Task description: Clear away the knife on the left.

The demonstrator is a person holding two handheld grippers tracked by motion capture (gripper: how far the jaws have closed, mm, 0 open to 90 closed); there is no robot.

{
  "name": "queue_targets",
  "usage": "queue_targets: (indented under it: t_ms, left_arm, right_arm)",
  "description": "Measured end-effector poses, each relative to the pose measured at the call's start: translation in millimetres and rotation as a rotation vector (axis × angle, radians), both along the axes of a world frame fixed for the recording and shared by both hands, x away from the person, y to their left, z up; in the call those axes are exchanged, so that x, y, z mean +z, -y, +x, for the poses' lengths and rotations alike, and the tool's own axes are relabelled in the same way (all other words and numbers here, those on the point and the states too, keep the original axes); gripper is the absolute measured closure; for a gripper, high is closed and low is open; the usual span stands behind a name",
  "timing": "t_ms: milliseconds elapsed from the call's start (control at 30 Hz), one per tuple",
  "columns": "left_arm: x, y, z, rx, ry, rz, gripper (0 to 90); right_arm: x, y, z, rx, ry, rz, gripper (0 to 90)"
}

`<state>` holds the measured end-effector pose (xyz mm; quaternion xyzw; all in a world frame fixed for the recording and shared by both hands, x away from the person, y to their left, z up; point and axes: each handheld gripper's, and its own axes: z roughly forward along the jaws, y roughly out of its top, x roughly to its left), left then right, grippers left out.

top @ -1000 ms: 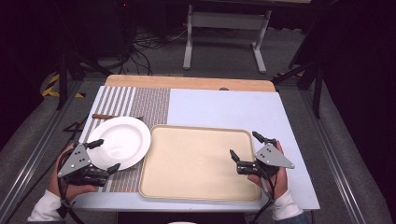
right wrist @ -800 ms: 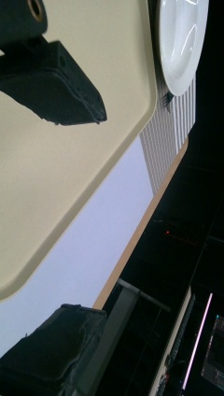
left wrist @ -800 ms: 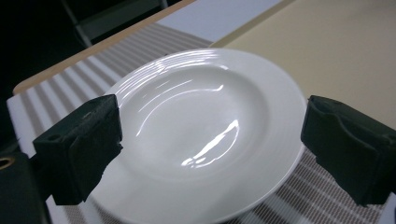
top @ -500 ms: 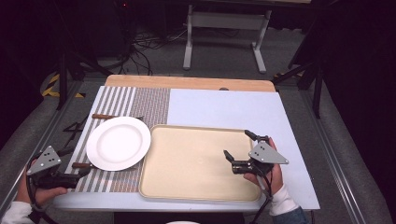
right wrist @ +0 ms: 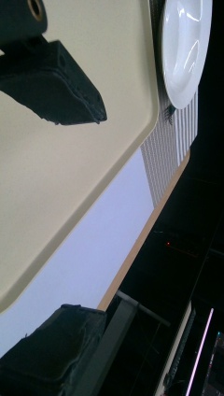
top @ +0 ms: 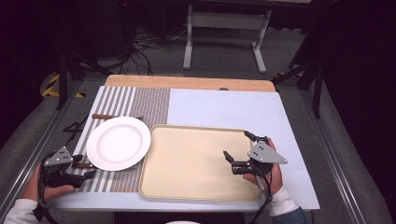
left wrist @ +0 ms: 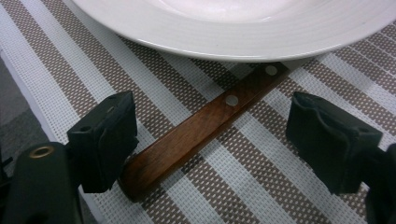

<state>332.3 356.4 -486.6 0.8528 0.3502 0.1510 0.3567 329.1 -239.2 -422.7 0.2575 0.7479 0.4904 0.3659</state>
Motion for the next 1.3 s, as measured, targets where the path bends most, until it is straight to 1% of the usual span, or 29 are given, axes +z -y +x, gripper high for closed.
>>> queue_targets:
  t_ms: [67,100,133,167,200,233,267,300,333,433,533,567,667,700,733,767,800,833,867,900,967,1067,1100,1133,1167,1300]
  left_arm:
    - [2.0,0.8,-2.6,-0.029,-0.002,0.008,28.7]
    - [2.8,1.1,-3.6,-0.041,-0.003,0.015,30.6]
    - [5.4,1.3,-6.5,-0.072,-0.019,0.028,36.1]
    - [6.6,1.5,-7.8,-0.079,-0.024,0.037,39.1]
    - [6.6,1.5,-7.8,-0.079,-0.024,0.037,41.5]
    - [8.0,1.8,-9.2,-0.091,-0.026,0.050,41.5]
    - [9.1,1.8,-11.4,-0.107,-0.038,0.058,43.0]
    - [9.6,1.5,-13.3,-0.116,-0.046,0.057,43.1]
    - [10.4,1.2,-14.6,-0.136,-0.051,0.065,42.9]
    - [10.4,3.4,-17.6,-0.183,-0.066,0.050,42.6]
    - [9.8,10.8,-15.1,-0.206,-0.060,0.048,43.2]
    - [9.8,14.3,-13.4,-0.216,-0.052,0.057,43.5]
    - [8.6,21.3,-11.8,-0.243,-0.043,0.046,47.4]
    - [8.2,22.7,-11.9,-0.242,-0.040,0.039,50.6]
    - [8.2,23.7,-11.6,-0.247,-0.033,0.041,50.6]
    - [8.4,25.1,-11.8,-0.254,-0.030,0.043,56.4]
    - [8.4,25.1,-11.8,-0.254,-0.030,0.043,59.5]
    - [9.1,25.0,-11.9,-0.266,-0.029,0.050,59.5]
    - [8.8,26.4,-13.7,-0.281,-0.030,0.045,67.6]
    - [8.8,26.4,-13.7,-0.281,-0.030,0.045,70.2]
    - [9.4,26.4,-14.3,-0.286,-0.028,0.050,71.1]
    - [9.2,26.5,-15.7,-0.314,-0.031,0.040,73.4]
    - [10.2,27.2,-18.5,-0.316,-0.018,0.051,76.7]
    - [10.2,27.2,-18.5,-0.316,-0.018,0.051,77.0]
    - [10.7,27.1,-19.3,-0.302,-0.008,0.056,77.0]
    - [11.3,27.5,-22.4,-0.323,-0.005,0.048,77.2]
  right_arm:
    - [-0.2,0.6,0.3,0.001,-0.007,0.002,6.1]
    - [-0.4,0.6,0.4,-0.002,-0.008,0.001,6.1]
    - [-1.0,0.5,1.3,-0.011,-0.017,-0.009,6.2]
    - [-1.4,0.6,1.9,-0.015,-0.025,-0.015,6.3]
    - [-1.4,0.6,1.9,-0.015,-0.025,-0.015,6.3]
    - [-1.8,0.7,2.1,-0.014,-0.028,-0.016,6.3]
    - [-2.2,0.6,2.2,-0.010,-0.029,-0.018,6.3]
    - [-2.5,0.3,2.2,-0.008,-0.031,-0.024,6.3]
    - [-2.7,0.0,2.3,-0.009,-0.033,-0.028,6.3]
    - [-3.0,-0.2,2.4,-0.004,-0.038,-0.034,6.3]
    - [-2.4,1.2,2.7,-0.005,-0.035,-0.043,6.3]
    - [-2.3,1.9,2.8,-0.010,-0.034,-0.044,6.3]
    - [-2.0,4.0,2.9,-0.015,-0.037,-0.037,6.3]
    - [-2.4,3.7,3.1,-0.017,-0.043,-0.040,6.3]
    - [-2.4,3.7,3.1,-0.017,-0.043,-0.040,6.3]
    - [-3.2,2.8,3.0,-0.009,-0.046,-0.043,6.3]
    - [-3.2,2.8,3.0,-0.009,-0.046,-0.043,6.3]
    - [-3.6,2.1,3.0,-0.009,-0.046,-0.050,6.4]
    - [-4.4,1.2,3.1,-0.002,-0.049,-0.057,6.4]
    - [-4.4,1.2,3.1,-0.002,-0.049,-0.057,6.4]
    - [-4.9,0.5,3.2,0.001,-0.053,-0.060,6.4]
    - [-5.3,-0.5,2.9,0.011,-0.056,-0.071,6.4]
    - [-5.5,-0.9,3.0,0.013,-0.058,-0.075,6.5]
    - [-5.5,-0.9,3.0,0.013,-0.058,-0.075,6.5]
    - [-5.7,-1.1,3.0,0.014,-0.061,-0.076,6.5]
    - [-5.8,-1.7,2.7,0.020,-0.063,-0.082,6.6]
